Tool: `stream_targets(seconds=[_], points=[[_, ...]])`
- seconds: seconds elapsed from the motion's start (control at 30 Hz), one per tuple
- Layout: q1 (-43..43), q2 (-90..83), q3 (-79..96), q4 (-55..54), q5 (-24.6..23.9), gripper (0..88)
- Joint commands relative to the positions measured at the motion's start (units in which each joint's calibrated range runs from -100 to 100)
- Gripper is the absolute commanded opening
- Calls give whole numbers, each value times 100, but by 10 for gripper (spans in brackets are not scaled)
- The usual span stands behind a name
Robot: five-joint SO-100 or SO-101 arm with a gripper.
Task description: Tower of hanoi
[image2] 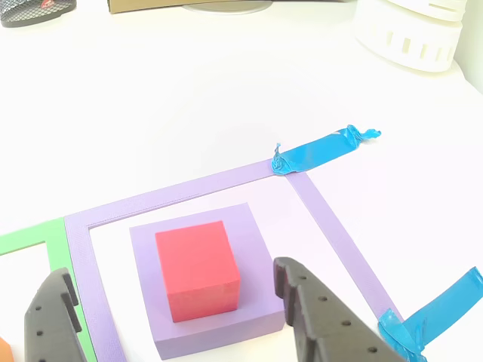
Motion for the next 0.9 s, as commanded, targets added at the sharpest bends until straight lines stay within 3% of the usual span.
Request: stream_targets(seconds=[0.0, 0.63, 0.87], points=[[-45, 224, -207, -475, 0, 298], [-275, 757, -570, -702, 0, 258], [-237, 781, -588, -710, 0, 202]])
